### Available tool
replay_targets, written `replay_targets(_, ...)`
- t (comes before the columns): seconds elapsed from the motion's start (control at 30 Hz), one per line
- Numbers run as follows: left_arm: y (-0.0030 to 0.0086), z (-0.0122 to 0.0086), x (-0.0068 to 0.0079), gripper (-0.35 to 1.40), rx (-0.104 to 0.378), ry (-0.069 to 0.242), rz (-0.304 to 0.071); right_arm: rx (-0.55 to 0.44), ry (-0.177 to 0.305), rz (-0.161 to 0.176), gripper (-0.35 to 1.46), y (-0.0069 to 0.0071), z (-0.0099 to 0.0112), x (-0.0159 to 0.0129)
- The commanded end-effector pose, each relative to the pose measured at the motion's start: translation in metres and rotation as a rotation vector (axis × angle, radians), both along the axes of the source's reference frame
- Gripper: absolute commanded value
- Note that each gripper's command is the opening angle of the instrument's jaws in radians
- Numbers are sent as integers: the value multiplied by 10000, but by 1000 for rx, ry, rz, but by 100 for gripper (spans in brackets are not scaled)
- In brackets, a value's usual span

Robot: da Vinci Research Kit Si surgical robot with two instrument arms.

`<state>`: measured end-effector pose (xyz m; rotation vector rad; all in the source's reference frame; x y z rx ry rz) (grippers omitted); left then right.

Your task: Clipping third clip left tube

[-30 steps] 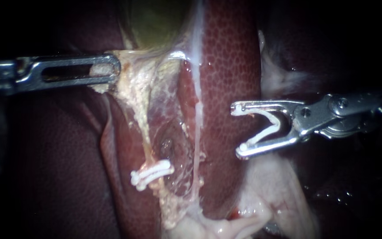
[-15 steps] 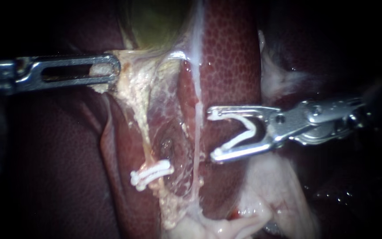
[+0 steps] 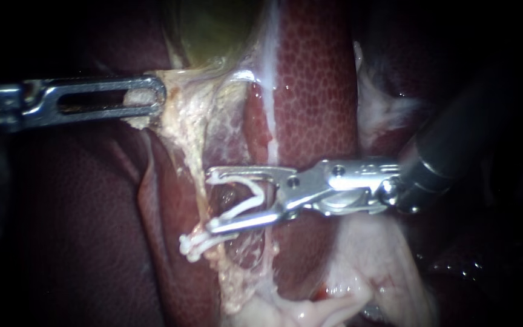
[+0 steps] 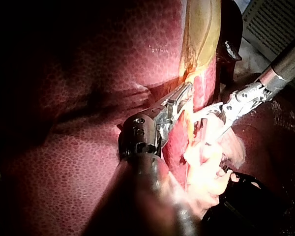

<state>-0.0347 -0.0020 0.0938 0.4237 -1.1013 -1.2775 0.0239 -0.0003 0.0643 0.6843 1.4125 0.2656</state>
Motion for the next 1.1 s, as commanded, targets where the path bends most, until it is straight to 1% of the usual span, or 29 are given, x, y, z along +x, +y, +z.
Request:
replay_targets(0.03,0,0,0,-25,0,0,0,12,1,-5,60,-1,0,3)
replay_targets(0.13,-1,0,-1,-25,0,1,-1,22,10,-19,60,-1,-1,11)
replay_targets(0.3,-1,0,-2,-25,-1,1,-2,45,6,-18,60,-2,-3,18)
replay_targets(0.43,-2,1,-4,-25,-1,2,-3,81,6,-33,60,0,-4,24)
replay_targets(0.5,-2,2,-4,-25,-2,5,-5,112,18,-42,60,1,-4,27)
replay_targets(0.57,-2,2,-5,-25,-2,5,-5,137,37,-44,60,2,-4,30)
replay_targets(0.6,-2,2,-5,-25,-2,5,-5,152,55,-43,60,3,-4,31)
replay_targets(0.73,-3,2,-5,-25,-2,5,-5,185,84,-47,60,6,-4,39)
replay_targets(0.8,-3,1,-5,-25,-2,5,-6,197,91,-50,60,7,-3,43)
replay_targets(0.9,-3,1,-5,-25,-2,5,-6,212,105,-44,60,8,-3,45)
replay_targets(1.1,-3,0,-5,-25,-2,5,-6,219,103,-44,60,11,-2,45)
